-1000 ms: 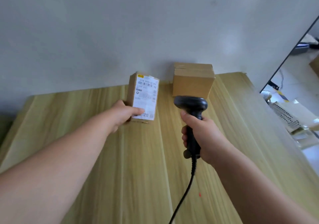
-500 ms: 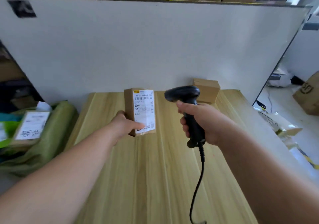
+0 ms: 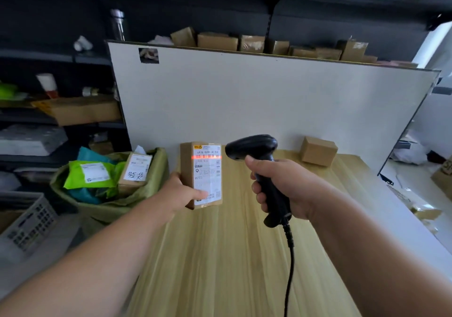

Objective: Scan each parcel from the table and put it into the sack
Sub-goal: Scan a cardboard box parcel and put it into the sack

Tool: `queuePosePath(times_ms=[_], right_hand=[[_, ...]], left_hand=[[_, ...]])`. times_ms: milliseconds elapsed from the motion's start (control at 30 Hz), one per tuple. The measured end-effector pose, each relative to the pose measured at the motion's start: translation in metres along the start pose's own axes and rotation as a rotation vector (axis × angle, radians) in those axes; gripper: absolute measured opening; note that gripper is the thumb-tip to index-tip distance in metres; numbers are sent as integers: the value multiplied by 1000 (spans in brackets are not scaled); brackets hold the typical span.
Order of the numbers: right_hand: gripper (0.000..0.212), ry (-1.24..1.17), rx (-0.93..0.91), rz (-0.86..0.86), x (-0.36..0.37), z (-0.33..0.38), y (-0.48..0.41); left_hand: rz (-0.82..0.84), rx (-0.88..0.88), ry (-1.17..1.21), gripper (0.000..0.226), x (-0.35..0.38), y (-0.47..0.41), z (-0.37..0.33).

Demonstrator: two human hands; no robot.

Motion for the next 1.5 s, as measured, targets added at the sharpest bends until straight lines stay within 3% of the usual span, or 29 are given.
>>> queuePosePath(times_ms=[900, 1167, 1500], right_hand=[[39, 112, -51, 199, 28, 7, 0], [40, 143, -19, 213, 84, 30, -42], [39, 128, 62, 183, 202, 75, -140]], left_hand=[[-234, -35, 26, 60, -35, 43, 11], [-249, -83, 24, 60, -88, 12, 38], [-223, -159, -8, 68, -207, -69, 90]])
Point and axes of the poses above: each hand's wrist, its own y-axis away from the middle knuckle, its own x-axis out of the palm, z = x × y, the point moved 3 cm from there along -y, towards the middle knuckle, and after that the axes turned 12 degrees about x, right-handed, at the moved point
